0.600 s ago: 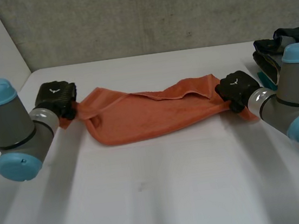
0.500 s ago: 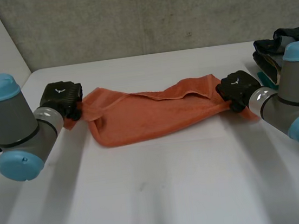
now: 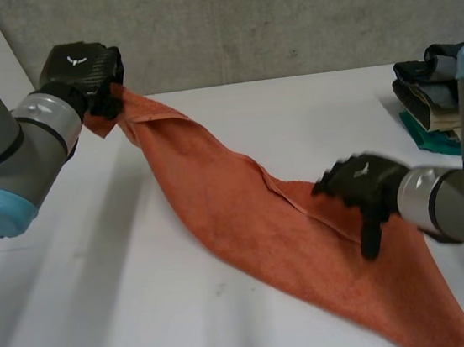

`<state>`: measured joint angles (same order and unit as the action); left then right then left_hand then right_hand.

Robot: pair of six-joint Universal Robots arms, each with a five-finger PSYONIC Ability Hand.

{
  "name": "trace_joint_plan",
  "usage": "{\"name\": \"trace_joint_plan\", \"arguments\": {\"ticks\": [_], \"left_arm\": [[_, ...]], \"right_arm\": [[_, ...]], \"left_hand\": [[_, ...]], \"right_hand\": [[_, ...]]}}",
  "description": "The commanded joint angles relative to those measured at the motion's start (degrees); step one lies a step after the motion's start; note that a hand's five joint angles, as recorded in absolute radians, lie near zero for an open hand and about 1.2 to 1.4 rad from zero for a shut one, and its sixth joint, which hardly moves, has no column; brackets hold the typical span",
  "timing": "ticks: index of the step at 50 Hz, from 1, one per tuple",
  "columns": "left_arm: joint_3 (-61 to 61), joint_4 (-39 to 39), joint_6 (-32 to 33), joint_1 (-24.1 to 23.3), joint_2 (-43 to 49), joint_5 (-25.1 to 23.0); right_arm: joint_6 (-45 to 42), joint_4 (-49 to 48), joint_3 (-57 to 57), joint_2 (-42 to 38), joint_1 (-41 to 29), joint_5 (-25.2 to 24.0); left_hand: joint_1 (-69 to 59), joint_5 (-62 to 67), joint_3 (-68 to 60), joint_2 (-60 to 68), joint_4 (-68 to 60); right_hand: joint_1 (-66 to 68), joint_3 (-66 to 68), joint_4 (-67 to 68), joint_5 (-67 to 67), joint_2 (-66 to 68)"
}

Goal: Fold the laundry.

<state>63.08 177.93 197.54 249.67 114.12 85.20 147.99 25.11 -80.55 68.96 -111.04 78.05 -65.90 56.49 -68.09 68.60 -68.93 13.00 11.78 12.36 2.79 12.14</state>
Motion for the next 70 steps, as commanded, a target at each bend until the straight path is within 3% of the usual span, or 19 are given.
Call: {"name": "trace_joint_plan", "arguments": {"ticks": [1,6,12,21,23,26,27,30,34,38,43,48,52,58,61,65,67,68,70], "left_arm": [[-1.5,-4.7,-0.1,-1.9,-4.2,-0.2],[-1.4,-6.4,-0.3,-3.1,-8.3,-0.5],[-1.0,-7.3,-2.1,-5.5,-14.4,-1.0],[0.1,-7.1,-4.4,-9.4,-20.0,-0.7],[0.6,-7.0,-5.0,-9.5,-21.0,-0.7],[1.2,-6.9,-5.4,-9.3,-22.0,-0.5],[1.8,-6.8,-5.8,-9.0,-22.5,-0.5],[2.7,-6.5,-5.9,-7.7,-22.9,-0.7],[4.4,-6.7,-5.8,-4.5,-22.8,-0.8],[6.3,-7.2,-5.1,-0.3,-21.1,-1.4],[8.8,-11.9,0.1,4.7,-13.4,-3.3],[9.0,-17.0,8.0,7.3,-3.4,-4.9],[5.3,-19.6,13.4,8.5,3.6,-5.2],[-8.2,-16.8,10.4,7.6,10.3,-5.5],[-17.2,-10.7,5.9,7.0,11.3,-5.0],[-24.8,4.4,-1.2,7.0,11.0,-2.6],[-26.0,15.8,-5.3,6.8,10.4,0.3],[-25.9,23.1,-7.2,6.7,10.0,3.1],[-25.6,28.0,-8.2,6.6,9.6,5.1]], "right_arm": [[8.2,-2.0,4.4,-0.8,0.2,4.7],[16.3,-3.7,7.8,-5.3,-0.3,4.7],[26.0,-4.5,15.2,-15.7,-3.6,8.4],[31.1,-7.7,23.5,-25.6,-7.6,15.0],[30.9,-9.0,25.3,-27.8,-8.4,16.8],[30.8,-10.1,25.5,-28.5,-8.1,17.1],[30.7,-11.1,25.4,-28.4,-7.6,16.8],[30.3,-11.5,25.2,-27.2,-6.4,16.1],[25.4,-11.1,21.8,-21.2,-4.1,14.6],[11.6,-8.9,17.5,-12.0,-0.4,9.4],[-11.1,6.3,12.5,-3.2,4.7,-0.8],[-20.4,21.7,13.3,-5.3,7.4,-1.8],[-23.8,24.3,17.6,-10.1,7.8,-1.9],[-17.2,12.7,29.0,-15.3,6.4,-1.6],[-9.8,-0.8,36.0,-16.1,6.0,-0.1],[-1.0,-20.9,38.3,-14.2,6.1,2.5],[6.4,-38.8,35.4,-10.7,6.9,4.0],[8.2,-42.8,34.8,-9.8,7.1,4.2],[11.0,-47.6,33.4,-8.9,7.0,4.1]], "left_hand": [[-14.1,13.5,-11.9,11.4,-11.1],[-14.1,13.5,-11.9,11.4,-11.1],[-14.1,13.5,-11.9,11.4,-11.1],[-14.1,13.5,-11.9,11.4,-11.1],[-14.1,13.5,-11.9,11.4,-11.1],[-14.1,13.5,-11.9,11.4,-11.1],[-14.1,13.5,-11.9,11.4,-11.1],[-14.1,13.5,-11.9,11.4,-11.1],[-14.1,13.5,-11.9,11.4,-11.1],[-14.1,13.5,-11.9,11.4,-11.1],[-14.1,13.5,-11.9,11.4,-11.1],[-14.1,13.5,-11.9,11.4,-11.1],[-14.1,13.5,-11.9,11.4,-11.1],[-14.1,13.5,-11.9,11.4,-11.1],[-14.1,13.5,-11.9,11.4,-11.1],[-14.1,13.5,-11.9,11.4,-11.1],[-14.1,13.5,-11.9,11.4,-11.1],[-14.1,13.5,-11.9,11.4,-11.1],[-14.1,13.5,-11.9,11.4,-11.1]], "right_hand": [[-3.0,-1.8,-2.4,-2.8,-2.1],[-3.0,-1.8,-2.4,-2.8,-2.1],[-1.2,0.0,-0.5,-1.0,-0.3],[0.2,1.4,0.8,0.4,1.0],[13.9,15.1,14.5,14.1,14.7],[48.7,49.9,49.3,48.9,49.5],[66.8,68.0,67.5,67.0,67.7],[67.0,68.2,67.6,67.2,67.9],[67.0,68.2,67.6,67.2,67.9],[67.0,68.2,67.6,67.2,67.9],[67.0,68.2,67.6,67.2,67.9],[67.0,68.2,67.6,67.2,67.9],[67.0,68.2,67.6,67.2,67.9],[67.0,68.2,67.6,67.2,67.9],[67.0,68.2,67.6,67.2,67.9],[67.0,68.2,67.6,67.2,67.9],[67.0,68.2,67.6,67.2,67.9],[67.0,68.2,67.6,67.2,67.9],[67.0,68.2,67.6,67.2,67.9]]}}
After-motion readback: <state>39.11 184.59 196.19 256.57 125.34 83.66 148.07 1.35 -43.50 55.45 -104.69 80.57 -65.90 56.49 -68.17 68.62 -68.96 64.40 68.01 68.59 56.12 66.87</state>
